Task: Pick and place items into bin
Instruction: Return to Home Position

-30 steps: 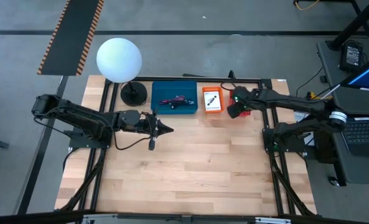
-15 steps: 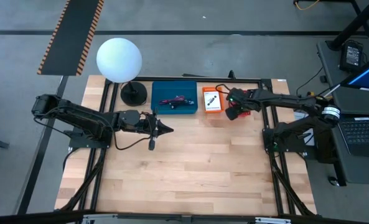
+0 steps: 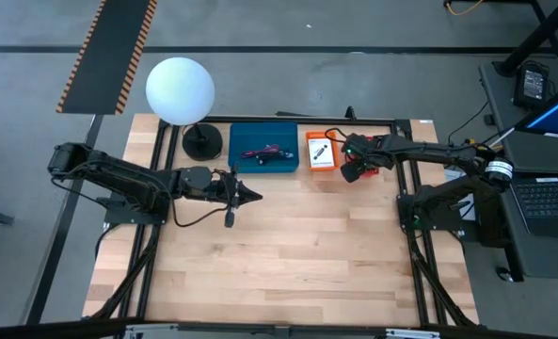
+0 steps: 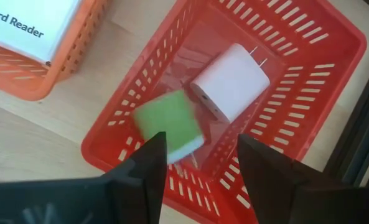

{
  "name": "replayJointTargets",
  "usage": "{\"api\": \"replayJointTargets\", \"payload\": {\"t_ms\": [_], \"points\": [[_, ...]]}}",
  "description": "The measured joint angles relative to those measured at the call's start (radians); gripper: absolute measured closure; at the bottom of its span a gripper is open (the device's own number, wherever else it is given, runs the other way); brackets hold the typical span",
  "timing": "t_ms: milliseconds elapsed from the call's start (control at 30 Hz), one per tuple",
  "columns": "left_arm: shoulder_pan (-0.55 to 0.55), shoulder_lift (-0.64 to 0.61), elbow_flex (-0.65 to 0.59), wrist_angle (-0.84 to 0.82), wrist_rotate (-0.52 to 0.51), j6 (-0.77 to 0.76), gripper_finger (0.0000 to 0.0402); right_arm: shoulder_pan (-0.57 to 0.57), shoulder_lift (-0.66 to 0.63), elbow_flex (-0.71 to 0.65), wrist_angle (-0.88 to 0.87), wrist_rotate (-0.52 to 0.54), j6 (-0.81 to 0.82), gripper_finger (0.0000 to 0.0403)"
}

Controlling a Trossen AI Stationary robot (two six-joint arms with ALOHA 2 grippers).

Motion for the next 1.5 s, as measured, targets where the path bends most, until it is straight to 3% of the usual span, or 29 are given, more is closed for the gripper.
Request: {"api": "replayJointTargets", "payload": {"t_ms": [200, 300, 633, 900, 1133, 1300, 1500], "points": [[0.000, 0.000, 0.000, 0.000, 0.000, 0.000, 0.0396, 0.000, 0.000, 0.000, 0.001, 0.000, -0.029, 0.0231], [0.000, 0.000, 0.000, 0.000, 0.000, 0.007, 0.0394, 0.007, -0.009, 0.000, 0.002, 0.000, -0.050, 0.0249], [0.000, 0.000, 0.000, -0.020, -0.041, 0.008, 0.0394, 0.088, -0.191, 0.048, 0.001, 0.000, -0.149, 0.0393], [0.001, 0.000, 0.000, -0.031, -0.141, -0.016, 0.0393, 0.200, -0.343, 0.030, 0.019, 0.000, -0.185, 0.0401], [0.001, 0.000, 0.000, -0.031, -0.147, -0.017, 0.0394, 0.380, -0.416, -0.077, 0.256, 0.000, -0.293, 0.0401], [0.000, 0.000, 0.000, -0.030, -0.146, -0.012, 0.0400, 0.488, -0.413, -0.237, 0.573, -0.001, -0.430, 0.0402], [-0.009, 0.001, -0.119, 0.163, -0.145, -0.018, 0.0399, 0.542, -0.410, -0.407, 0.874, 0.000, -0.439, 0.0402]]}}
